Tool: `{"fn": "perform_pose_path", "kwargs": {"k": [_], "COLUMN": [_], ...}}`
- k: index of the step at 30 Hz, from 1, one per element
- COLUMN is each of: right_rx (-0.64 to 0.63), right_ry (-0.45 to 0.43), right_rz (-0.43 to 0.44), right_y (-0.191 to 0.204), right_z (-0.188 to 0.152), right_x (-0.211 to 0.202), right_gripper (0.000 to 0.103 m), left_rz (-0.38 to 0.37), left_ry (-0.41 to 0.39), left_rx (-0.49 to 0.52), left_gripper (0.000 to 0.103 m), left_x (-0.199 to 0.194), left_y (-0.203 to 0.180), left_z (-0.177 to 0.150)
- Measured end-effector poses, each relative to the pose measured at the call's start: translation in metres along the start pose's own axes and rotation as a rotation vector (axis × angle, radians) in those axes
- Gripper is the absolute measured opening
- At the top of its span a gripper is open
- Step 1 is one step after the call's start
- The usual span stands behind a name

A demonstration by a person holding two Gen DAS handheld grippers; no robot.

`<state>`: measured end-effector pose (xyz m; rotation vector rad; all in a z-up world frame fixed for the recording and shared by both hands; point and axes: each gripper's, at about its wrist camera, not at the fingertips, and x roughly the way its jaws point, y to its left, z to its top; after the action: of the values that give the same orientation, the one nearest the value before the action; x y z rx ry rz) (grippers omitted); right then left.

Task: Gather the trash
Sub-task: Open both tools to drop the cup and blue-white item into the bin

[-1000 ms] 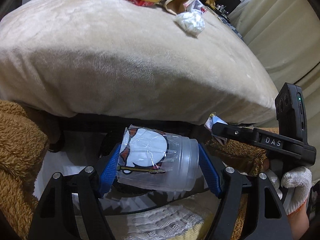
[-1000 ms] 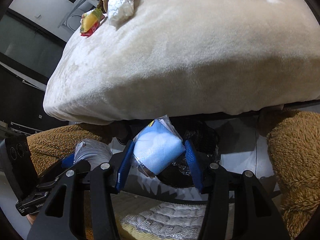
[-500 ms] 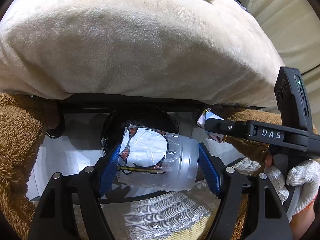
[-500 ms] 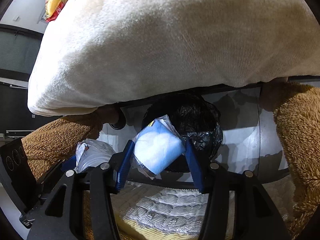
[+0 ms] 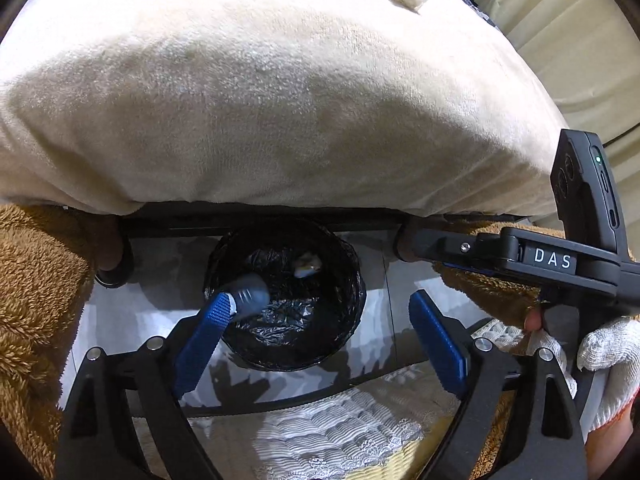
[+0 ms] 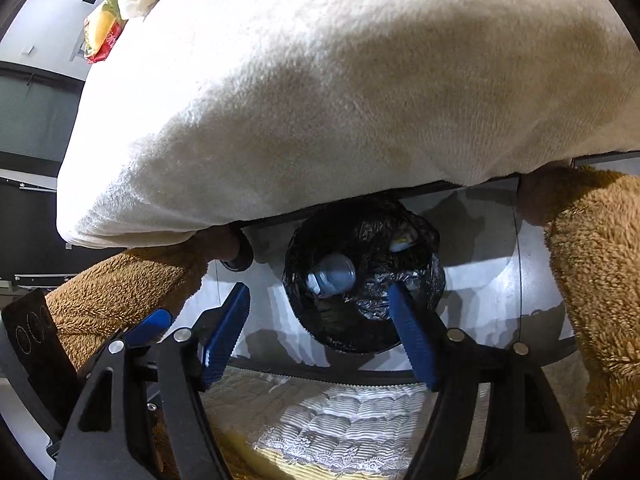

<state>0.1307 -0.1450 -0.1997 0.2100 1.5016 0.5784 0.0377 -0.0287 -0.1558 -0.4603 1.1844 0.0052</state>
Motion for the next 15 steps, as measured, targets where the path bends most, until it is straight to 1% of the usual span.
{"fn": "perform_pose_path", "kwargs": {"k": [7,10,12,15], "right_rx": [-0.046,-0.059,-0.078,-0.130], "right_ry": [-0.059,-0.073,-0.112,-0.205], "right_rz": [0.001,0.034,0.035,0.038], "right_y": [0.005,0.006,0.009,0.017], "right_z": [-0.002,-0.003,-0.004,-0.008], "right_x": [-0.010,-0.016,-0.023,-0.041], "right_gripper": [0.072,0.072,0.072,0.072], "left_rz": [-0.013,-0.018,-0.021,-0.029], "left_ry": [-0.050,-0.089,-0.116,-0.172], "left_rx": [-0.011,-0.013,-0.012,-0.002], "left_gripper": [0.088,0.088,0.088,0.088], "left_x": [-0.010,-0.020,-0.026,-0.040], "left_y": [0.005,0.007,0.007,0.007], "left_z": [0.000,0.000,0.000,0.000]}}
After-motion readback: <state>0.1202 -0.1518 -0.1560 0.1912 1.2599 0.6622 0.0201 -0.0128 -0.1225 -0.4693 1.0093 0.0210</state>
